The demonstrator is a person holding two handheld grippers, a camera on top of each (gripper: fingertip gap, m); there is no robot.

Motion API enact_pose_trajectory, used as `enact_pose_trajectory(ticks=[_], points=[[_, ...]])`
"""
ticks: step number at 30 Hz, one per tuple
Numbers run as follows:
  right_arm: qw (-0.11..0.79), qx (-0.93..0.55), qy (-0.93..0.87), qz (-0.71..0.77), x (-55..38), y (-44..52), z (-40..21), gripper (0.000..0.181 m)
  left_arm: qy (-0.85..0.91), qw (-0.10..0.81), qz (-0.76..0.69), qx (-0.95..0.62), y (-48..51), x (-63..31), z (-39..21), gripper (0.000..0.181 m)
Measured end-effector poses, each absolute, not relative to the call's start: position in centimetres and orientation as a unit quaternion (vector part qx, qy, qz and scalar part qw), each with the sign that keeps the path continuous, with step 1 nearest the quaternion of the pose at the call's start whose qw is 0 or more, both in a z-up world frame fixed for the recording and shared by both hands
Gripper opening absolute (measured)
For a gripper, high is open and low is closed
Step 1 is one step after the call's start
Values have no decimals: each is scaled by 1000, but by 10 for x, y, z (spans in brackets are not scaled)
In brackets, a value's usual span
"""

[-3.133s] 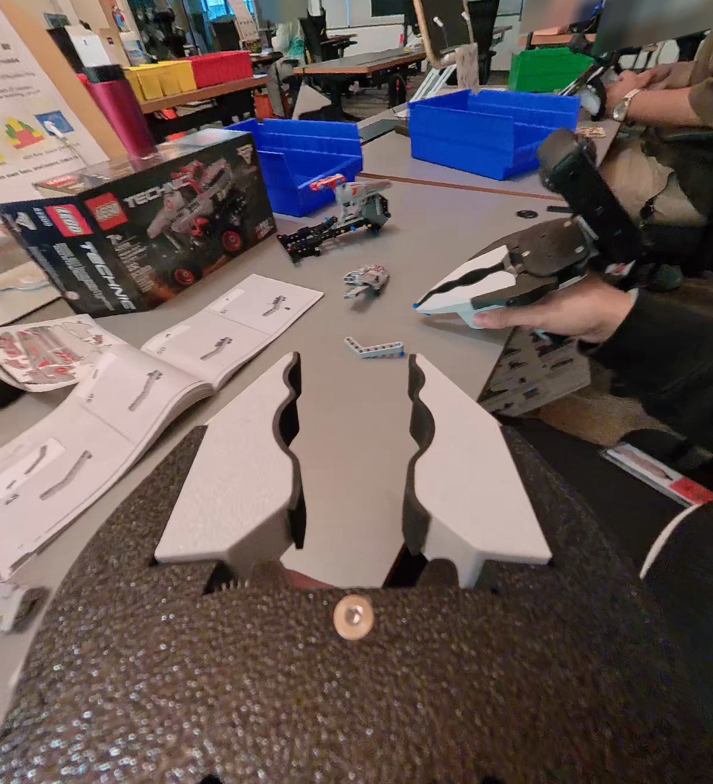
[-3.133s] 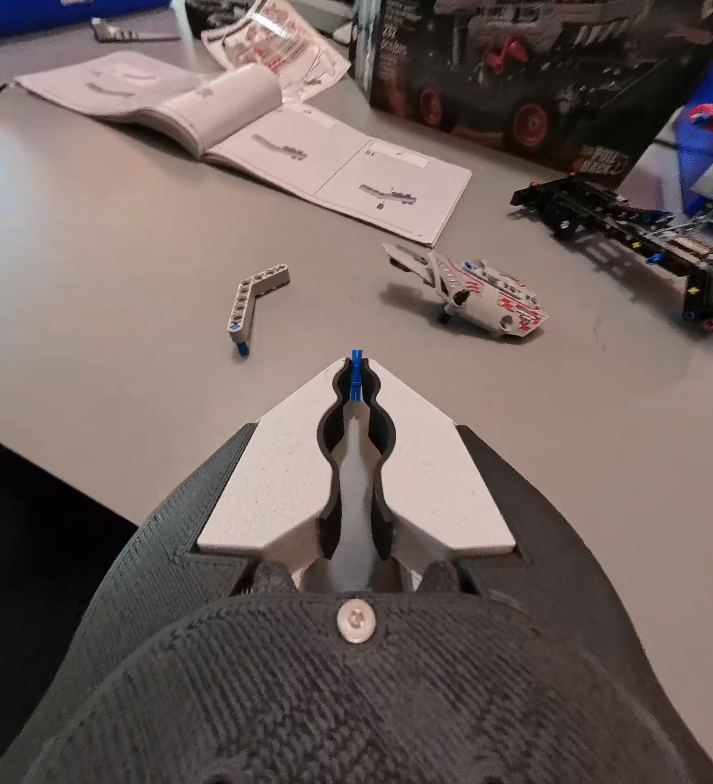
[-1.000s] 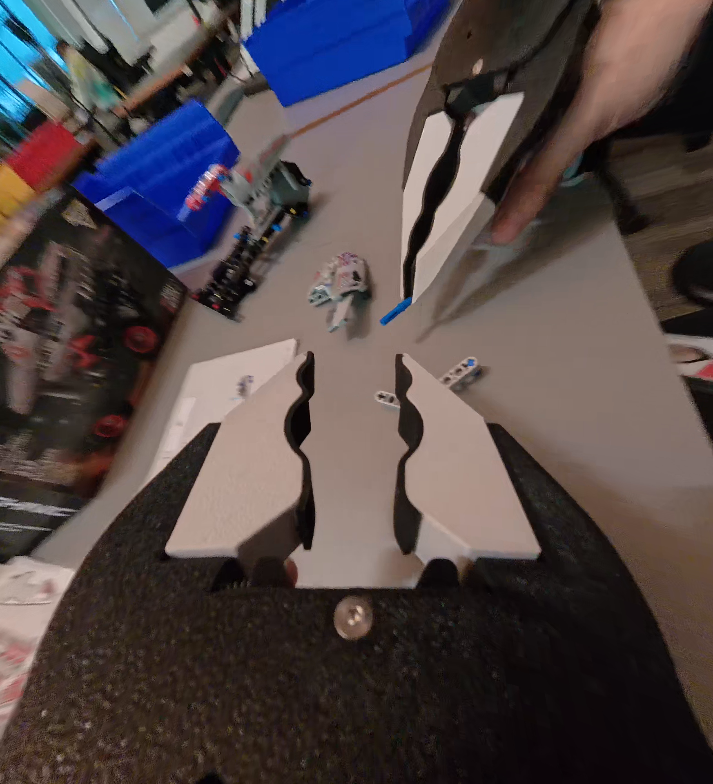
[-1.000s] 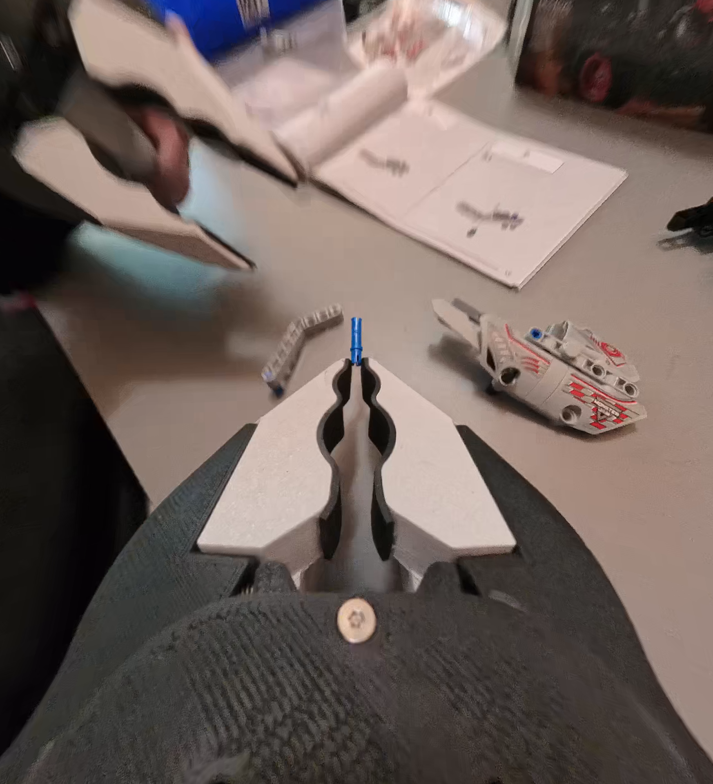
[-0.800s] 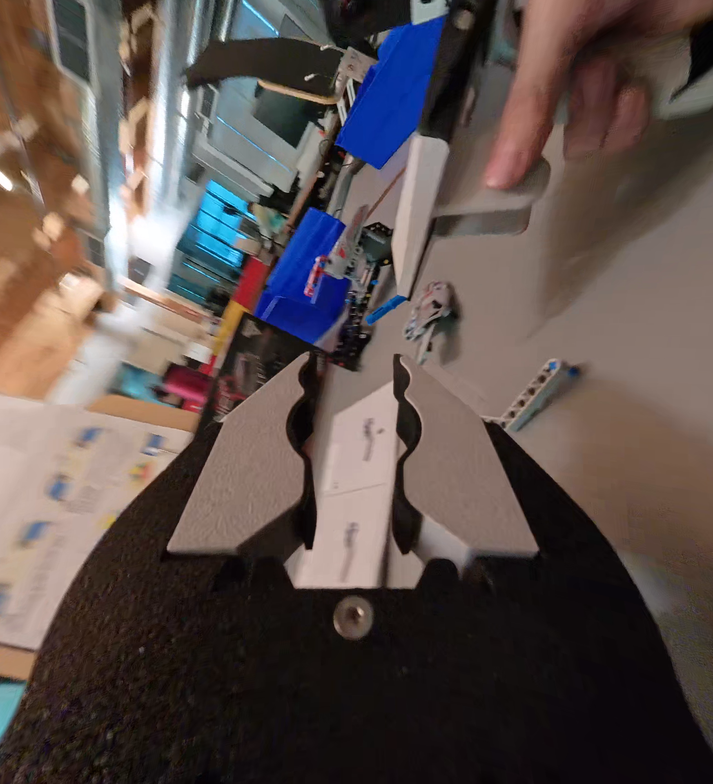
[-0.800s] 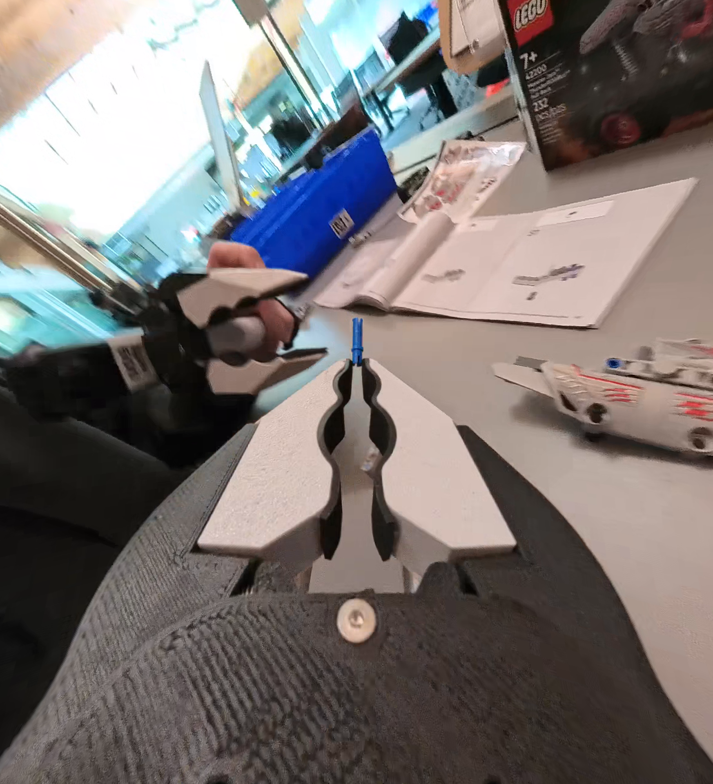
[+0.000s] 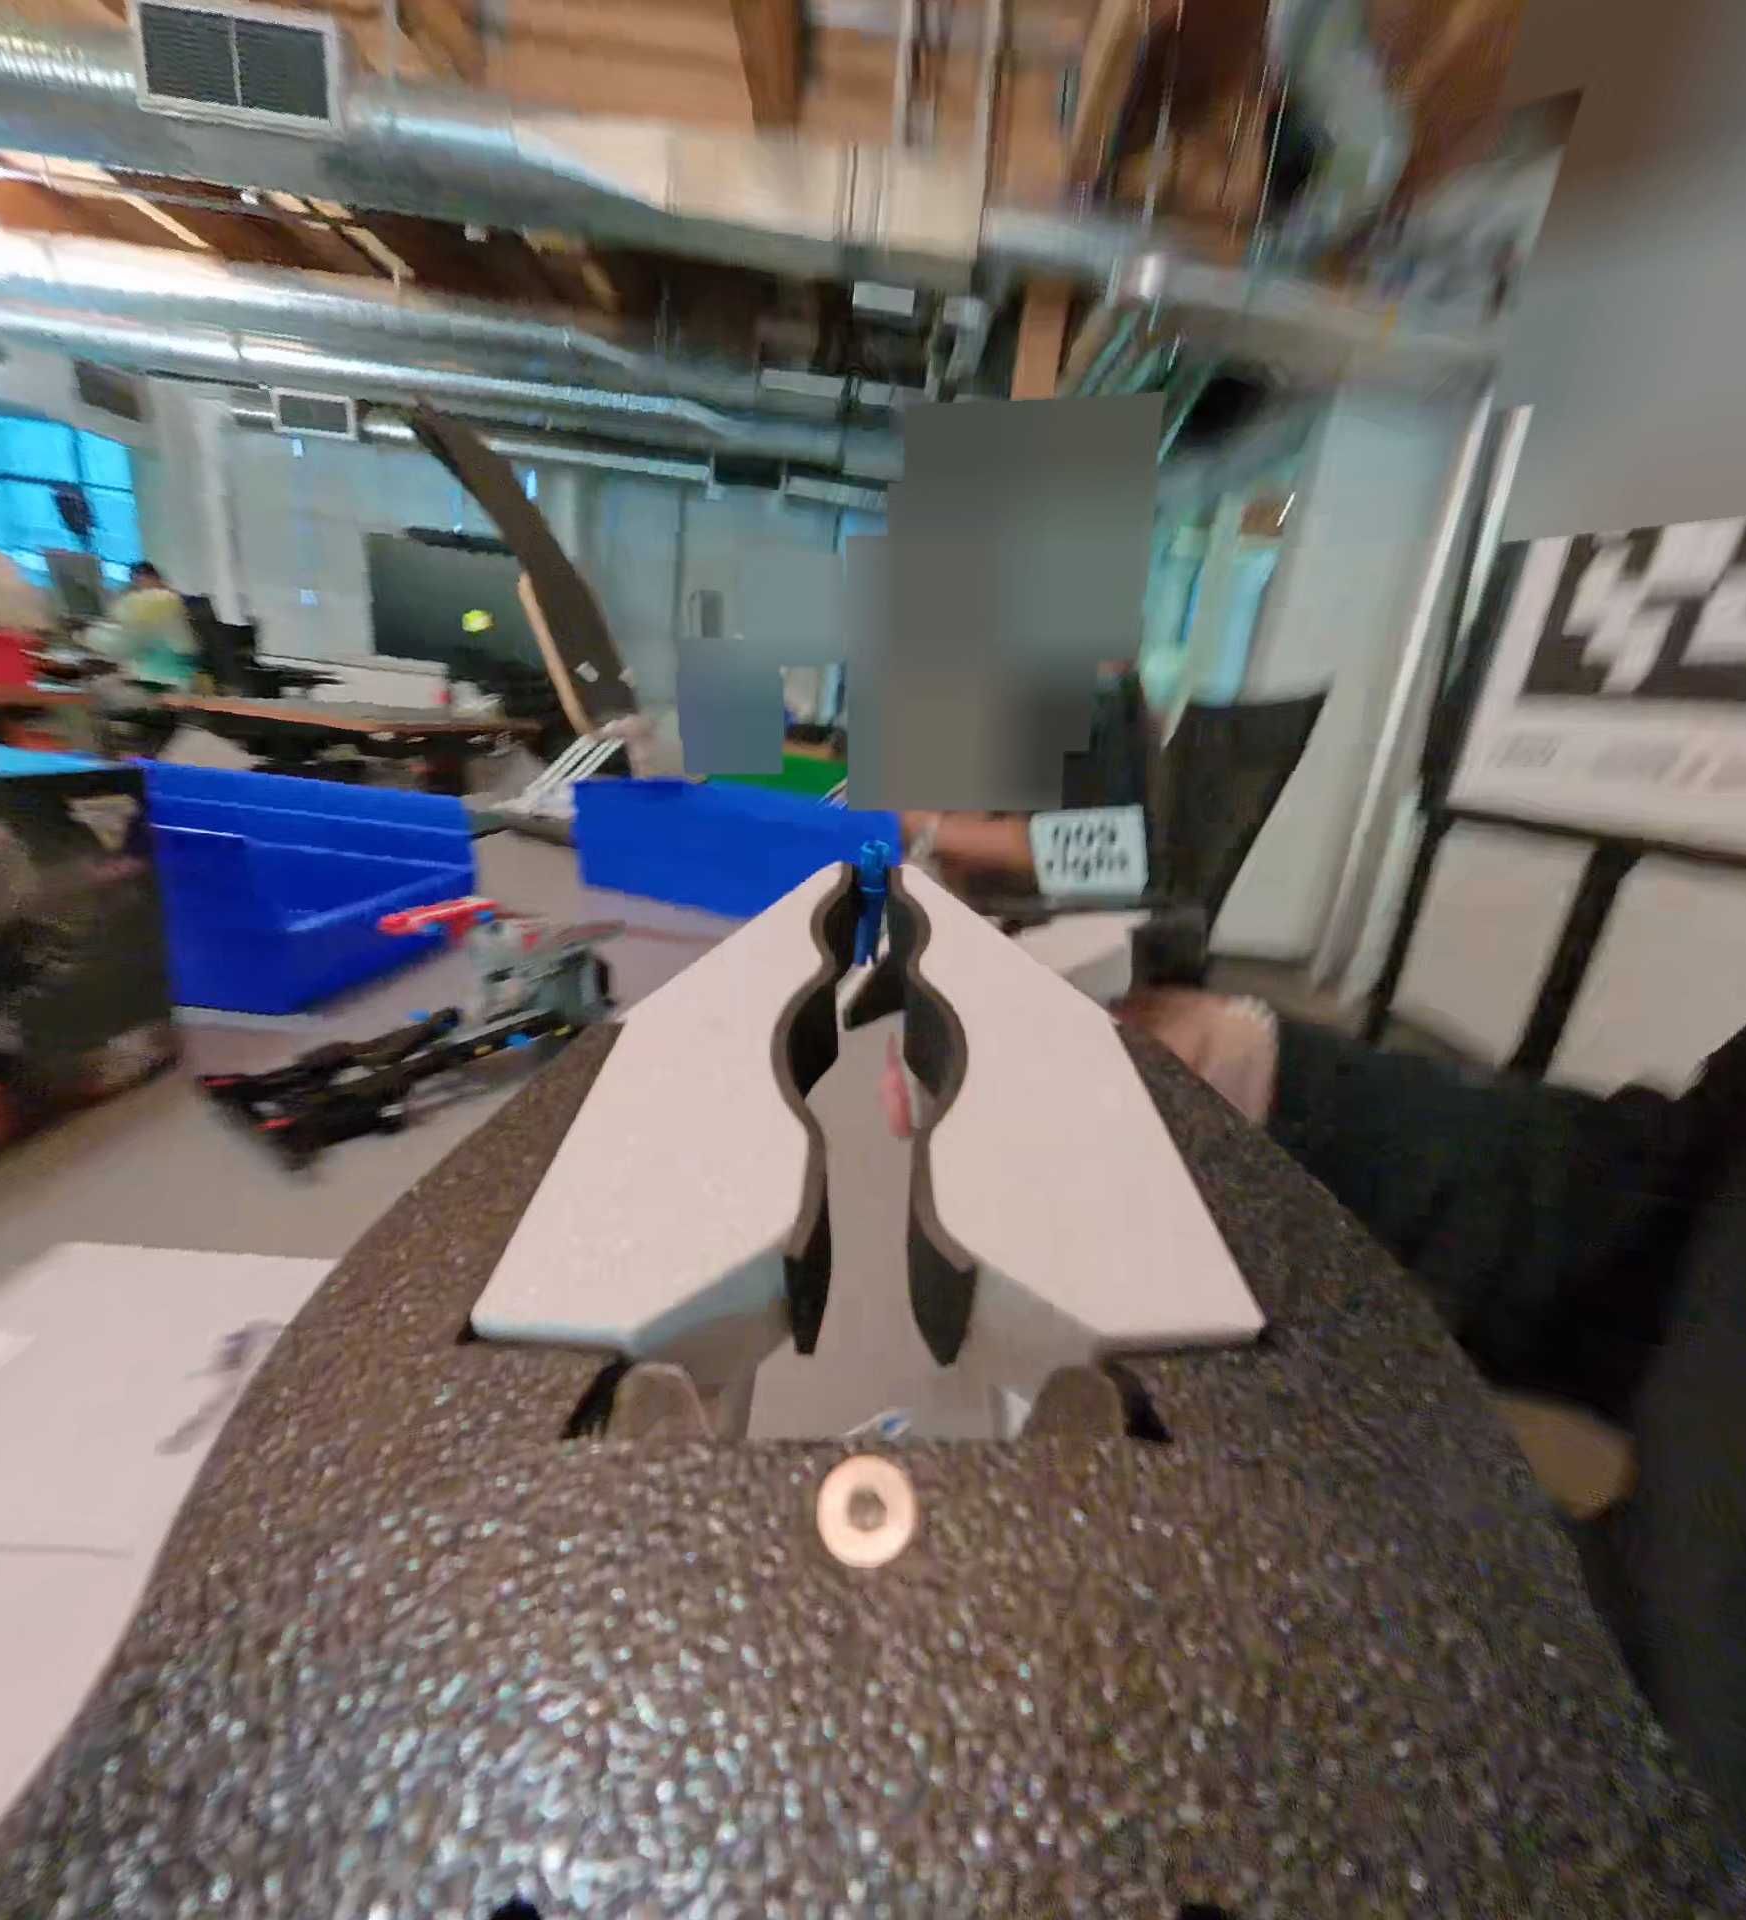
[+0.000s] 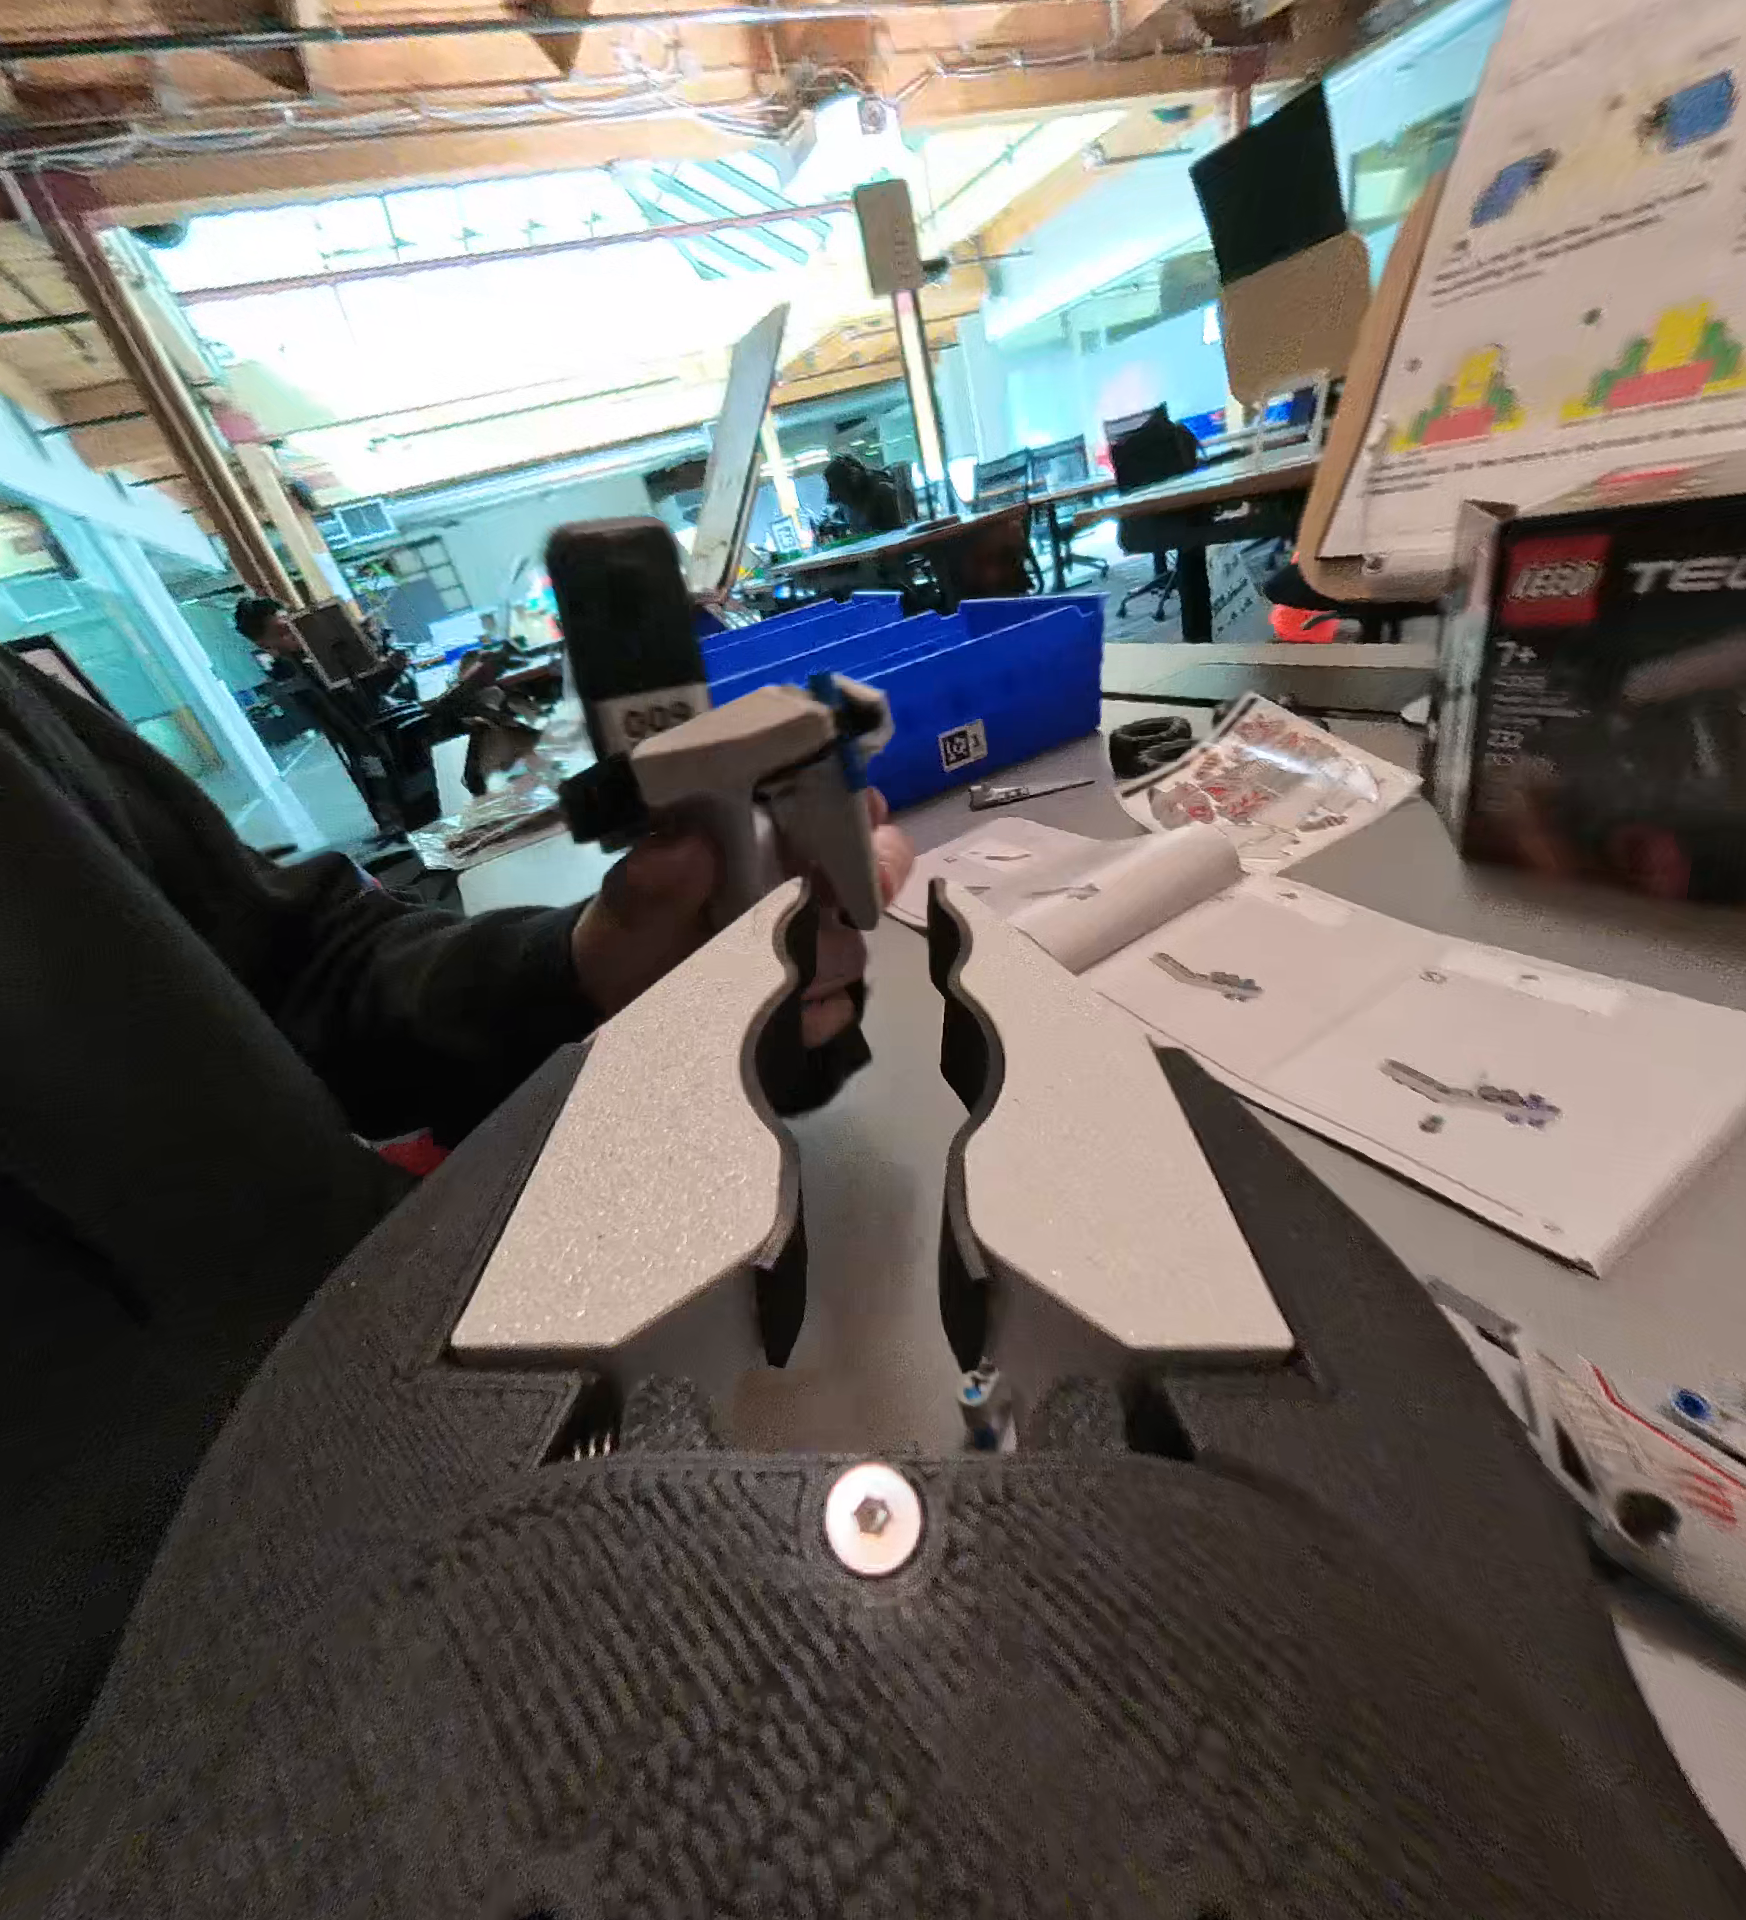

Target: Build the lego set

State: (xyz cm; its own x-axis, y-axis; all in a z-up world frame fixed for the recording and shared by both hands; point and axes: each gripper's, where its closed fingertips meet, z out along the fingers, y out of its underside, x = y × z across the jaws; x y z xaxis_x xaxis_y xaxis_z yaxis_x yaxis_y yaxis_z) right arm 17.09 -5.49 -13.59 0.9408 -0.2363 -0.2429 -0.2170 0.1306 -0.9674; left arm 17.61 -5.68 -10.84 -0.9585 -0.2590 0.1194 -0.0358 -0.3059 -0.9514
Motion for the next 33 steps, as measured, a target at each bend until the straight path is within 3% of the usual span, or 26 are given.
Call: enact_pose_trajectory(ticks=[8,14,16,25,30,33], points=[[731,-641,160,-169,176,-47,-118,17,473,-105,-850,-207,-49,179,-98,2],[714,-647,149,-221,175,-41,-119,14,488,-88,-841,-217,-58,179,-107,2],[716,-640,159,-228,177,-45,-118,3,492,-88,-840,-213,-61,177,-109,2],[674,-658,149,-302,185,-55,-123,3,581,-15,-798,-161,-52,182,-111,4],[675,-658,139,-305,181,-48,-124,3,629,13,-767,-130,-56,178,-117,19],[669,-661,135,-310,181,-47,-124,3,631,20,-763,-140,-55,180,-123,10]])
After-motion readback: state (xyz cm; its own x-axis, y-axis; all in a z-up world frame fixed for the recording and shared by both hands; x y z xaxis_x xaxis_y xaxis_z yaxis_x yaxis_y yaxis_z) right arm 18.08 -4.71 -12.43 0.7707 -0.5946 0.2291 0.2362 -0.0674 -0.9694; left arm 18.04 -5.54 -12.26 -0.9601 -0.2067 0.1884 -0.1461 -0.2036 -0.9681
